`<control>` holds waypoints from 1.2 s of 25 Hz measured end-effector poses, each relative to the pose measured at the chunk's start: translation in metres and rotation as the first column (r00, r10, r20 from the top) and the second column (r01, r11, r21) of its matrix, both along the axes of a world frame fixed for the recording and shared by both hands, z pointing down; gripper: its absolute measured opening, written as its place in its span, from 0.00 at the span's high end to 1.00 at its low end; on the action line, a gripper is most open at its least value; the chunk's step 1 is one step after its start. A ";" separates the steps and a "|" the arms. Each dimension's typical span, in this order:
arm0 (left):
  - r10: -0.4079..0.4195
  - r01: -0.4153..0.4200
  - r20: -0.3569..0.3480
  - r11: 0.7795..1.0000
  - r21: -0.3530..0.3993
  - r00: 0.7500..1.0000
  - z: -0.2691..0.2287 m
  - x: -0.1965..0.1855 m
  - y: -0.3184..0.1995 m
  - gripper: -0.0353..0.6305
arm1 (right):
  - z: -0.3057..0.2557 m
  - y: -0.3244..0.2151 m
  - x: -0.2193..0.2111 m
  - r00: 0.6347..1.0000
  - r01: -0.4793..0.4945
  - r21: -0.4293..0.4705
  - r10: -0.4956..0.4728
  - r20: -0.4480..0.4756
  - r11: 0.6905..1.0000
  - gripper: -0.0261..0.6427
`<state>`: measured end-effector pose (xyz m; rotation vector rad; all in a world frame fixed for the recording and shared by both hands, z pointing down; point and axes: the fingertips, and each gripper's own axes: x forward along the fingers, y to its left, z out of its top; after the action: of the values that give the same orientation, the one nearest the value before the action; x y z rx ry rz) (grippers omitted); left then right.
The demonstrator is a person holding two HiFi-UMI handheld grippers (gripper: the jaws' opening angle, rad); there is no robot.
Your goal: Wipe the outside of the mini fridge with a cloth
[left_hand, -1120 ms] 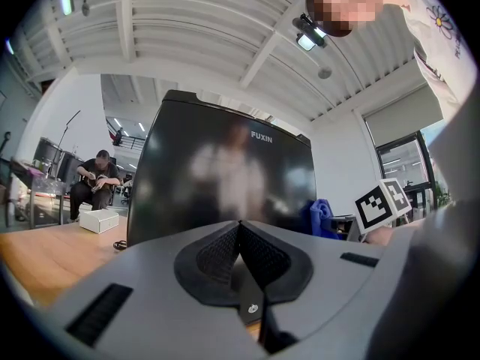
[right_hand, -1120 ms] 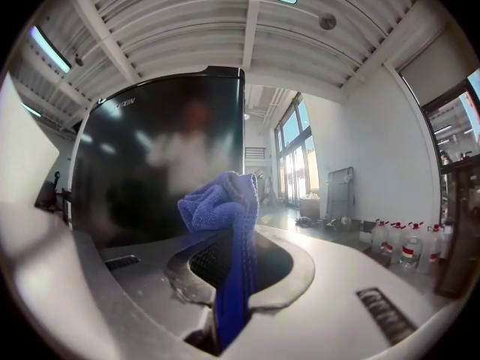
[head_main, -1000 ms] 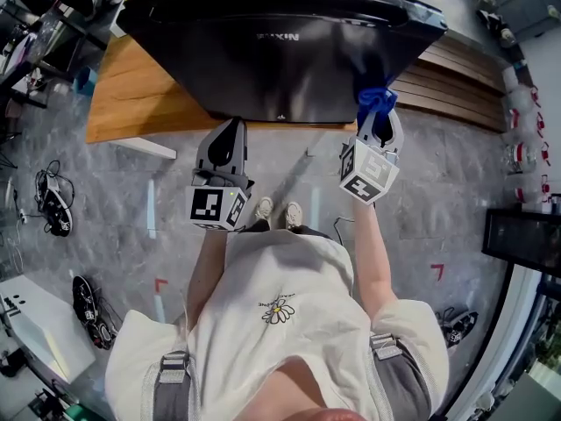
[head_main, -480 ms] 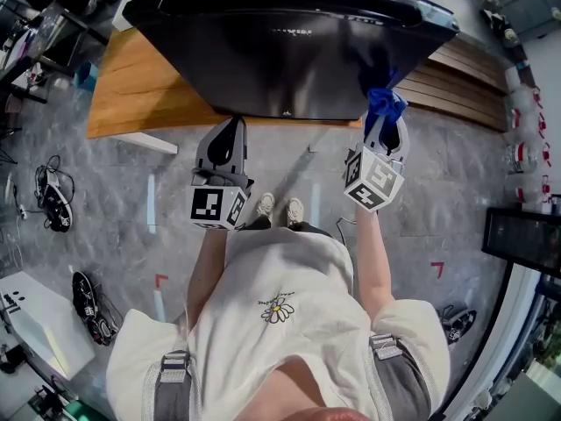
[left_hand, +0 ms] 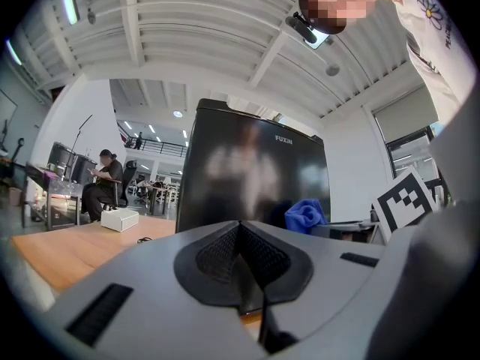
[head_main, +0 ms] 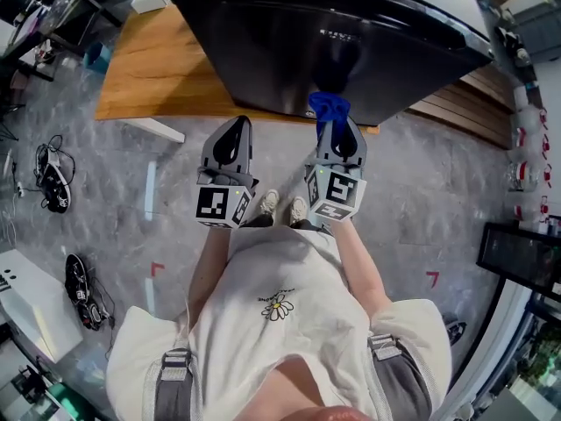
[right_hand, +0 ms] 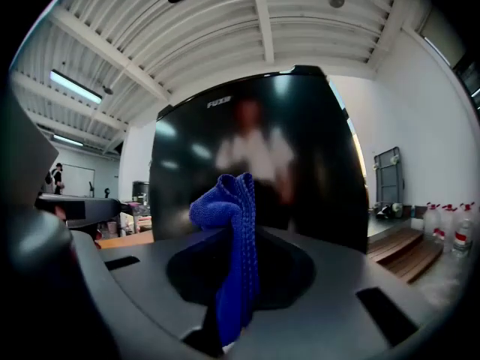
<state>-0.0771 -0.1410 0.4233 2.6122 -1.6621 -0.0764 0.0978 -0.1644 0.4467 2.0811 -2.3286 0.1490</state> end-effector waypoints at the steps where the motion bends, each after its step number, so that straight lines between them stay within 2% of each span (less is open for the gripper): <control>1: -0.009 0.009 0.002 1.000 0.001 1.000 0.000 -0.008 0.000 0.94 | 0.003 -0.005 -0.020 0.999 0.035 -0.004 -0.035 0.002 0.999 0.87; 7: -0.104 0.103 0.020 0.994 0.027 0.994 0.001 -0.066 0.005 0.94 | 0.005 -0.029 -0.134 0.979 0.205 0.004 -0.205 -0.022 0.979 0.87; 11: -0.164 0.163 0.012 0.986 0.022 0.986 0.005 -0.102 0.011 0.94 | 0.015 -0.038 -0.190 0.967 0.251 -0.012 -0.251 -0.039 0.968 0.87; 15: -0.206 0.206 0.008 0.979 0.009 0.979 0.012 -0.129 0.012 0.94 | 0.026 -0.054 -0.226 0.961 0.265 -0.032 -0.266 -0.070 0.964 0.87; 23: -0.219 0.219 0.017 0.976 -0.007 0.976 0.023 -0.146 0.012 0.94 | 0.037 -0.065 -0.237 0.964 0.232 -0.051 -0.236 -0.118 0.971 0.87; 30: -0.185 0.185 0.007 0.983 -0.001 0.983 0.019 -0.129 0.005 0.94 | 0.031 -0.058 -0.211 0.970 0.192 -0.038 -0.195 -0.144 0.981 0.87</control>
<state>-0.2062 -0.1361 0.4422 2.4514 -1.9022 -0.0719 -0.1130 -0.2227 0.4782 1.7745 -2.4087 0.0190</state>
